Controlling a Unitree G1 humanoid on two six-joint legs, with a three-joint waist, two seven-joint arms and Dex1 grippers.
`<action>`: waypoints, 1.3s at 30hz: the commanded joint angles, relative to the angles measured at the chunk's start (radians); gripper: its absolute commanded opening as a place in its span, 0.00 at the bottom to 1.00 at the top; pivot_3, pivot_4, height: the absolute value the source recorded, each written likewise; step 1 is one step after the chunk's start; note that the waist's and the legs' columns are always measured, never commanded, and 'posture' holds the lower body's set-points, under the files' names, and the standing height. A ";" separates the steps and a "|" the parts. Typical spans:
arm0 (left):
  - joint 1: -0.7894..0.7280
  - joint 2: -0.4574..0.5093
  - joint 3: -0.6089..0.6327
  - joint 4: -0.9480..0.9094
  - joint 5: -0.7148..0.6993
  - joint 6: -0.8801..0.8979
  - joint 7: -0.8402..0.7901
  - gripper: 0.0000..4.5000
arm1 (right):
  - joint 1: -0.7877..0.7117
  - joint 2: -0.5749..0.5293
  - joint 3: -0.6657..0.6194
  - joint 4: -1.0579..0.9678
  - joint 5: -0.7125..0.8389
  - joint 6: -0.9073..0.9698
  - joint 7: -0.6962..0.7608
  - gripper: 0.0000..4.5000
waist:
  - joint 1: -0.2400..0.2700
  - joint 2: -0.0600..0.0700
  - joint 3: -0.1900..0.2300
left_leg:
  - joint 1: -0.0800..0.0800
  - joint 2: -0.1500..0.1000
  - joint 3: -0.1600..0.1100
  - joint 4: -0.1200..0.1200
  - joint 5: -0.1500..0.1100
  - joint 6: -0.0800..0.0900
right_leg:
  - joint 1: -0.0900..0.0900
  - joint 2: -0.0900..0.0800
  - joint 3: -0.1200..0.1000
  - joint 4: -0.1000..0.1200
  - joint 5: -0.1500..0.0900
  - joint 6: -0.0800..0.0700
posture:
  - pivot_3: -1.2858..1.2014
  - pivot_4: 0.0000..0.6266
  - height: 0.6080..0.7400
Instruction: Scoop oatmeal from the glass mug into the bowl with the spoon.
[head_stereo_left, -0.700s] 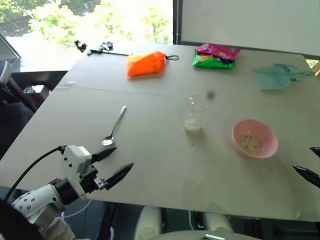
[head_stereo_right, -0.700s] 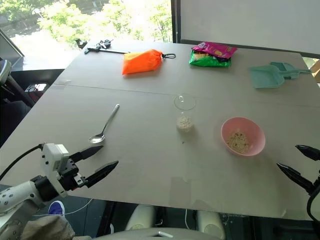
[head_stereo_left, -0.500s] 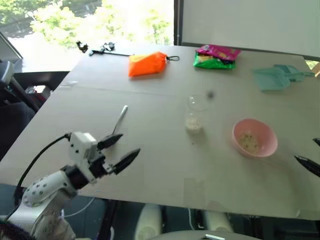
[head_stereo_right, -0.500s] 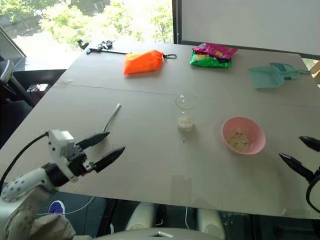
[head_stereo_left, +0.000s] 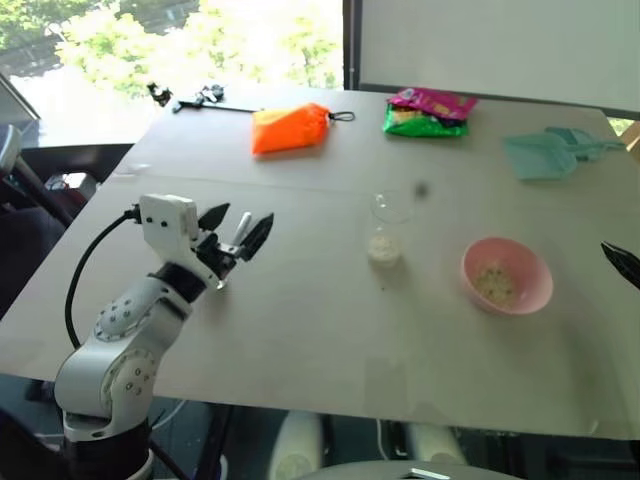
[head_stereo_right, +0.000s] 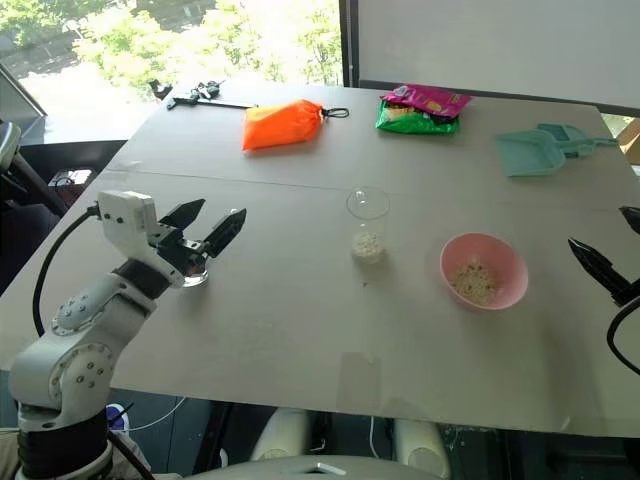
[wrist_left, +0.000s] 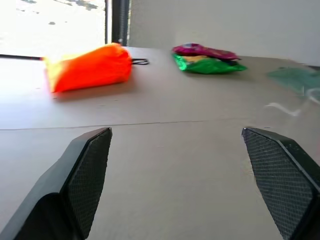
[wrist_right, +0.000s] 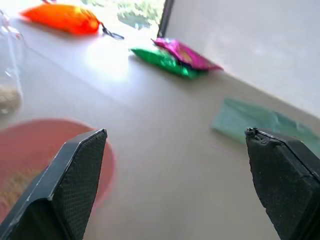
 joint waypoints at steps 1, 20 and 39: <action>-0.076 0.106 0.001 0.037 0.004 0.135 0.012 0.97 | 0.019 -0.083 0.005 -0.131 0.129 0.080 0.133 1.00 | 0.000 0.000 0.000 | 0.000 0.000 0.000 0.000 0.000 0.000 | 0.000 0.000 0.000 0.000 0.000 0.000 | 0.52 0.24 1.00; -0.160 0.232 -0.044 0.273 0.150 0.152 -0.111 0.97 | -0.163 -0.043 0.139 -0.204 0.337 0.092 0.299 1.00 | 0.001 -0.003 0.001 | 0.000 0.000 0.000 0.000 0.000 0.000 | 0.000 -0.001 -0.002 0.000 0.000 0.000 | 0.52 0.24 1.00; -0.431 0.002 -0.070 0.384 0.252 0.733 0.139 0.83 | -0.145 -0.041 0.173 -0.221 0.301 0.107 0.319 1.00 | 0.017 -0.004 0.002 | -0.001 -0.001 -0.003 0.003 0.000 0.000 | -0.001 -0.001 -0.003 0.007 0.000 0.000 | 0.52 0.24 1.00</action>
